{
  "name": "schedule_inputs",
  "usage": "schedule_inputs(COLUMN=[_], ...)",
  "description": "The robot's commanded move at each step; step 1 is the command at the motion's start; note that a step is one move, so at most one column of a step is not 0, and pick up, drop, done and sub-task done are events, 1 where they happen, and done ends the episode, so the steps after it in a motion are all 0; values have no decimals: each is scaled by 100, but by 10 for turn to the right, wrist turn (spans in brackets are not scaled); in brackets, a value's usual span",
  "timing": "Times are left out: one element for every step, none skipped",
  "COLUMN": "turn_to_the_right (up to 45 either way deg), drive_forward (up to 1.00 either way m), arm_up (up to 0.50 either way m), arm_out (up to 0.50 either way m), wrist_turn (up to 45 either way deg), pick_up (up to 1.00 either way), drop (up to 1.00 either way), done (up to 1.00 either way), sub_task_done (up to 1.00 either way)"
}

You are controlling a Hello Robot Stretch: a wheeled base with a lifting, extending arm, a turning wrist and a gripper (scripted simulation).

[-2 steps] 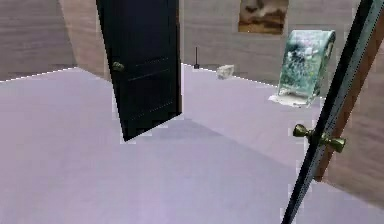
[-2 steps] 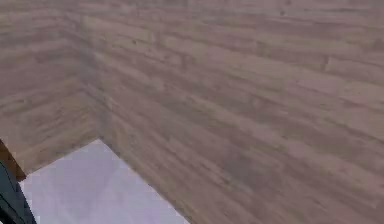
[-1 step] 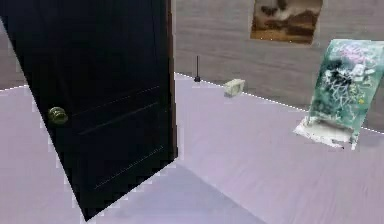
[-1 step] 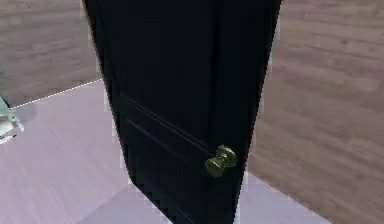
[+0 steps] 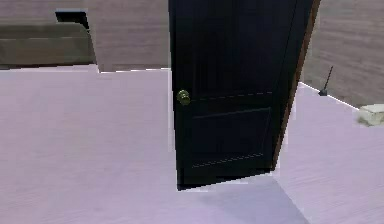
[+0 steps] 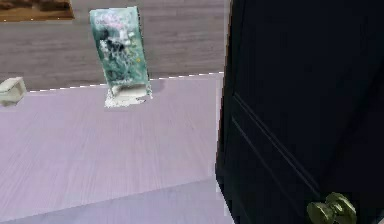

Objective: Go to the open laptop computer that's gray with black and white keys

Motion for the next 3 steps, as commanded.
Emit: schedule_inputs(turn_to_the_right=[0,450,300], drive_forward=[5,0,0], arm_up=[0,0,0], arm_out=[0,0,0], wrist_turn=[0,0,0], pick_up=[0,0,0], drop=[0,0,0], done=[0,0,0], sub_task_done=[0,0,0])
